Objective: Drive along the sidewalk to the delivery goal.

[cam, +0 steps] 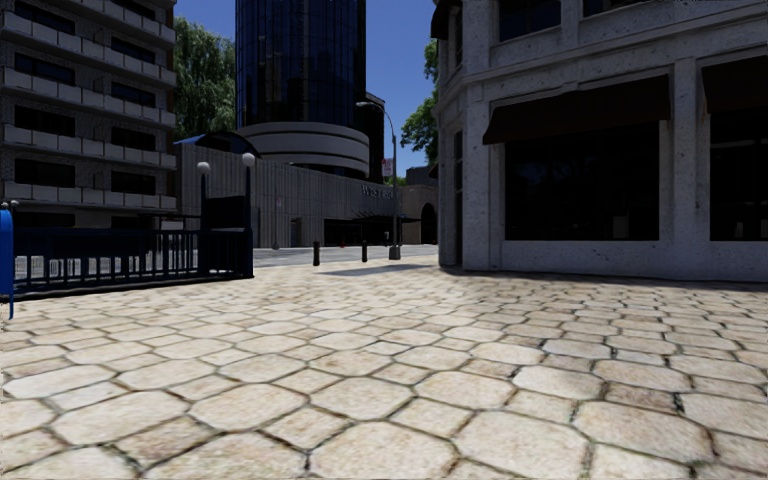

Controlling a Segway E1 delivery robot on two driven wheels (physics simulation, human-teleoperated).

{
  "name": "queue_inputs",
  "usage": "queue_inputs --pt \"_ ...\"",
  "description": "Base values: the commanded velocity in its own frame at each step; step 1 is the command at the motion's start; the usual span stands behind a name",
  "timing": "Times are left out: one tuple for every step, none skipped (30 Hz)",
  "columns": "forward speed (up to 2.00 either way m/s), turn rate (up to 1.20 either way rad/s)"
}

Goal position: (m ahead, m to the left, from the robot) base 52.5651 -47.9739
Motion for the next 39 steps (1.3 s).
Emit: queue_inputs --pt "2.00 0.00" --pt "2.00 0.00" --pt "2.00 0.00" --pt "2.00 0.00" --pt "2.00 0.00" --pt "2.00 0.00" --pt "2.00 0.00" --pt "2.00 0.00" --pt "2.00 0.00" --pt "2.00 0.00" --pt "2.00 0.00" --pt "2.00 0.00" --pt "2.00 0.00" --pt "2.00 0.00" --pt "2.00 0.00" --pt "2.00 0.00" --pt "2.00 0.00" --pt "2.00 0.00" --pt "2.00 0.00" --pt "2.00 0.00" --pt "2.00 0.00" --pt "2.00 0.00" --pt "2.00 0.00" --pt "2.00 0.00" --pt "2.00 0.00" --pt "2.00 0.00" --pt "2.00 0.00" --pt "2.00 0.00" --pt "2.00 0.00" --pt "2.00 0.00" --pt "2.00 0.00" --pt "2.00 0.00" --pt "2.00 0.00" --pt "2.00 0.00" --pt "2.00 0.00" --pt "2.00 0.00" --pt "2.00 0.00" --pt "2.00 0.00" --pt "2.00 0.00"
